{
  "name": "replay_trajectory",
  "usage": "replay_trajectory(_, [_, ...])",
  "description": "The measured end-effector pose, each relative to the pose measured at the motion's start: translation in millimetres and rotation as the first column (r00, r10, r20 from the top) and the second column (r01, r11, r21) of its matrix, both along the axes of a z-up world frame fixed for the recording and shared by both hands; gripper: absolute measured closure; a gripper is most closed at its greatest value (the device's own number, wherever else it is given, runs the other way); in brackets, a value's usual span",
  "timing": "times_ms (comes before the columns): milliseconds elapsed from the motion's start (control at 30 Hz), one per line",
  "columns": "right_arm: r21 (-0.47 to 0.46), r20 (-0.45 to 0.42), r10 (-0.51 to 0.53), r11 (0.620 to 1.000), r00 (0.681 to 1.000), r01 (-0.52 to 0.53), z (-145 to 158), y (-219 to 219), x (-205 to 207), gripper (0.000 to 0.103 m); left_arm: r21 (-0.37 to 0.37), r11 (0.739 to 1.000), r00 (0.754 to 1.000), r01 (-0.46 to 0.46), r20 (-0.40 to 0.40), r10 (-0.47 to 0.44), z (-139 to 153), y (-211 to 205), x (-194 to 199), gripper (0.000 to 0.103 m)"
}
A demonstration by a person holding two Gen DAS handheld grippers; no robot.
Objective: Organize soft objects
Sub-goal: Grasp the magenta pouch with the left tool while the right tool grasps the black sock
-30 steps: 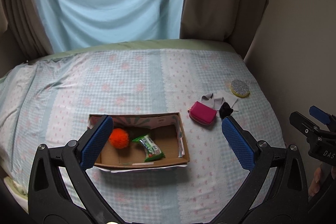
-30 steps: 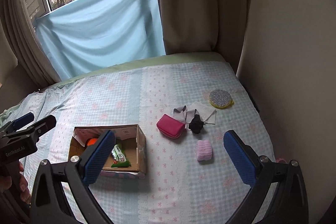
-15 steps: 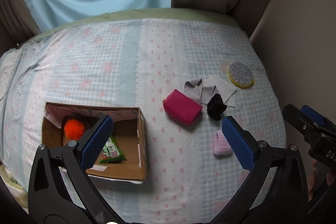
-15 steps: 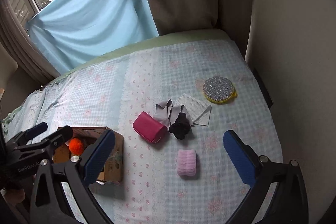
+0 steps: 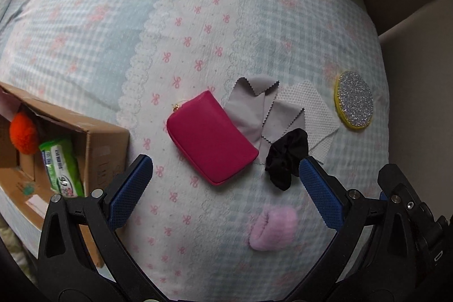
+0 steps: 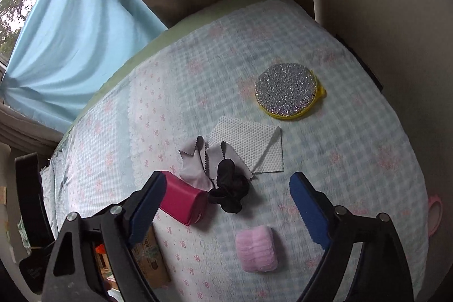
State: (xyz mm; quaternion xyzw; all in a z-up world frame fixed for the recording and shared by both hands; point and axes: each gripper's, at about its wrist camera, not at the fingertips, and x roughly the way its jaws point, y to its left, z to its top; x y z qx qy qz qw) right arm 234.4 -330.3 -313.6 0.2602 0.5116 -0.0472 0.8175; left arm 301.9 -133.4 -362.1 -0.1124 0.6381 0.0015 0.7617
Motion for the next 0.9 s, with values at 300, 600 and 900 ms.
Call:
replay_trajectory(300, [0.131,-0.137,-0.045,0.989,0.989,0.063,-75.4,0.7,18.6,0.028,-0.003,0.982,0.98,-0.19,-0.065,0.19,-56.8,12.8,16.3,0.001])
replay_trajectory(600, [0.198,-0.208,-0.052,0.976,0.977,0.094,-124.4,20.9,34.4,0.045,-0.022,0.967,0.961,-0.253,-0.123,0.248,-97.3,20.7,25.2,0.026])
replay_trajectory(900, [0.155,-0.246,-0.062,0.983,0.967,0.102,-135.2,30.9,34.7,0.081,-0.05,0.962,0.961,-0.268,-0.085,0.264,-93.4,37.0,10.5,0.049])
